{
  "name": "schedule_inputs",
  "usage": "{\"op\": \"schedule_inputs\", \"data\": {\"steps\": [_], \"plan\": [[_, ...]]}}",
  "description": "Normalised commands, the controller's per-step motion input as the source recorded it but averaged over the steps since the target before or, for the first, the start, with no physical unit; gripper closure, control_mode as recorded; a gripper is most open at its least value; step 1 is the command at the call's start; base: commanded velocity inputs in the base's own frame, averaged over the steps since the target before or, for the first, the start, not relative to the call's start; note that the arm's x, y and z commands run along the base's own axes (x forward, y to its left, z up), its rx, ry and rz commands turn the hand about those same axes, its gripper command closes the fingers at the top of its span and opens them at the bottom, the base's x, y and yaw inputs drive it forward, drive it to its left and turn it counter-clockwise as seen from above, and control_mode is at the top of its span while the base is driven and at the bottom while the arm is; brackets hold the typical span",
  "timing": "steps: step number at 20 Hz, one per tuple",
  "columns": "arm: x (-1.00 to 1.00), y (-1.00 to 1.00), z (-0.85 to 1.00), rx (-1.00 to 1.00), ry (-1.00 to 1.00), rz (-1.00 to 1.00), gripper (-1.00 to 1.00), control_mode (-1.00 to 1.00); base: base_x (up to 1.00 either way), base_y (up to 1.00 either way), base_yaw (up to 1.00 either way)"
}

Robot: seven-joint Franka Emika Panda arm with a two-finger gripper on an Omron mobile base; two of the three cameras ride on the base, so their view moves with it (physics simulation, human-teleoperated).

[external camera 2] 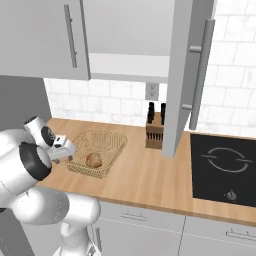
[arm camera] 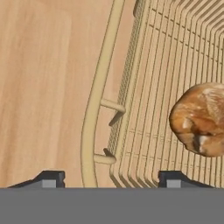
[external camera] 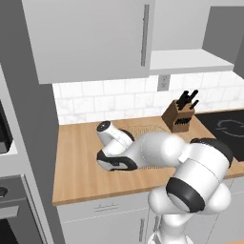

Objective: Open the cabinet, pick up the bread from the cabinet and place it in the basket. Then move the basket to the dining counter.

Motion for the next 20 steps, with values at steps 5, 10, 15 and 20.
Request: {"op": "schedule_inputs", "data": {"steps": [5, 10, 15, 20], "plan": [[0.0, 0.0, -0.11, 0.0, 0.1, 0.0, 1.0, -1.0, 0.0, 0.0, 0.0], [-0.34, -0.07, 0.18, -0.08, -0.01, 0.06, 1.0, -1.0, 0.0, 0.0, 0.0], [-0.81, -0.02, 0.53, -0.2, -0.14, 0.18, 1.0, -1.0, 0.0, 0.0, 0.0], [-0.92, -0.06, 0.84, -0.13, -0.02, 0.19, 1.0, -1.0, 0.0, 0.0, 0.0]]}}
